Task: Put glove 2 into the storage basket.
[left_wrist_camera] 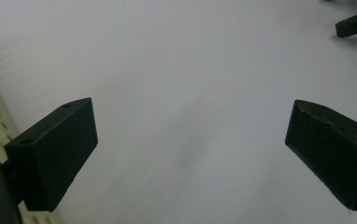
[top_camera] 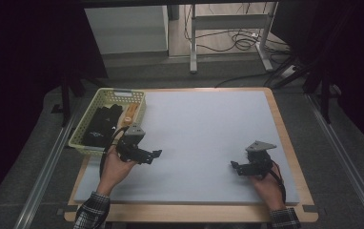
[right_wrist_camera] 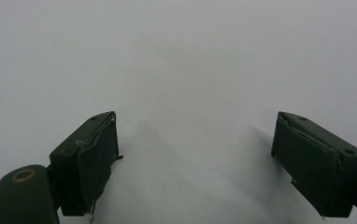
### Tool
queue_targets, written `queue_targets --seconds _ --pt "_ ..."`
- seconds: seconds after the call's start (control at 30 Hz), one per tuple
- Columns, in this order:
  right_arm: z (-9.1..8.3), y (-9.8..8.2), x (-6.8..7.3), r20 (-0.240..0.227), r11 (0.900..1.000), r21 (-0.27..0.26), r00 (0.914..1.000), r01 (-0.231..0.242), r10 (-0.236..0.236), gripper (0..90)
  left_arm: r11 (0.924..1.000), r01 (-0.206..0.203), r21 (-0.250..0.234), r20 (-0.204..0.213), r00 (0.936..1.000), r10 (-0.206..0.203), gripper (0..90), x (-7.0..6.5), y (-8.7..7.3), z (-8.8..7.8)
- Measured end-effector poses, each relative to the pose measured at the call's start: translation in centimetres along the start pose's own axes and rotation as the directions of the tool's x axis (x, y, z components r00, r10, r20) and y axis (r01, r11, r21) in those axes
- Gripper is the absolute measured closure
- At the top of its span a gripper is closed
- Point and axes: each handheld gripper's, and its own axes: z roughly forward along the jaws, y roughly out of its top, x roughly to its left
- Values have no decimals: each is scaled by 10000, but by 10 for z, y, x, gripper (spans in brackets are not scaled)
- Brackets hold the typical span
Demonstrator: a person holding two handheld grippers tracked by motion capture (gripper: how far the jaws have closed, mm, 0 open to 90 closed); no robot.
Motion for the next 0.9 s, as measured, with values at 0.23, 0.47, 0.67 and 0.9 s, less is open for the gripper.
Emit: queue_targets --seconds 0.23,0.47,0.67,0.9 --pt "0 0 0 0 10000 -4 10000 1 -1 146 9997 -234 61 142 9996 233 28 -14 -7 12" --pt "0 0 0 1 10000 -5 10000 2 -2 146 9986 -490 187 333 9983 484 28 -27 -16 28" --pt "0 0 0 1 10000 -5 10000 -1 1 146 9979 -586 260 490 9972 573 28 -35 -23 39" --pt "0 0 0 5 10000 -4 10000 -2 2 146 9977 -552 399 665 9964 525 28 -39 -33 50"
